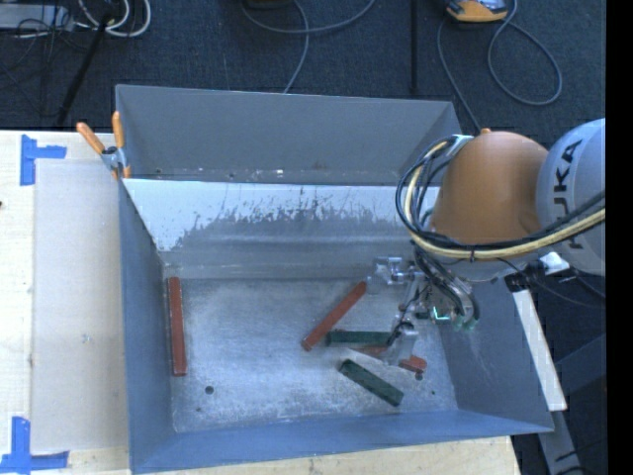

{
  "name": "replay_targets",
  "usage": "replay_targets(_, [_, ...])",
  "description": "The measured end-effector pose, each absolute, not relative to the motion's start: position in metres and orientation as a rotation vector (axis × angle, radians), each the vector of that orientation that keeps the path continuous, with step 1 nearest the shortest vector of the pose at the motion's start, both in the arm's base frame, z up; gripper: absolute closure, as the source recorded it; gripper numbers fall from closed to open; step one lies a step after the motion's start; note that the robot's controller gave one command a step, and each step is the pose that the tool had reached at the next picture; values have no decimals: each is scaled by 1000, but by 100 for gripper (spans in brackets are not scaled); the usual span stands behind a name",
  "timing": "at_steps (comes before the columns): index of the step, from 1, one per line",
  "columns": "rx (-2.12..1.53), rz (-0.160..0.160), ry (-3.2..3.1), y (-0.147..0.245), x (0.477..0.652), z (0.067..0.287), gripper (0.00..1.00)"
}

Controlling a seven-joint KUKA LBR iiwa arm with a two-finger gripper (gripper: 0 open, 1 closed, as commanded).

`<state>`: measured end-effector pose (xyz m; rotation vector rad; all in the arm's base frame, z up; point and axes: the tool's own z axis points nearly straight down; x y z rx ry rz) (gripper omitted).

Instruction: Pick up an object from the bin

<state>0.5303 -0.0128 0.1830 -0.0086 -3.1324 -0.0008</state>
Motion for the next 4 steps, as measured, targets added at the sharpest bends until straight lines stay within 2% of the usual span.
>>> replay_targets(1, [377,-1,-3117,8,532,71,0])
replay_targets(2, [377,0,-3132,8,537,78,100])
replay_targets(3, [360,-2,-3118,20,498,104,100])
replay_targets(4, [325,1,-3134,17,513,247,100])
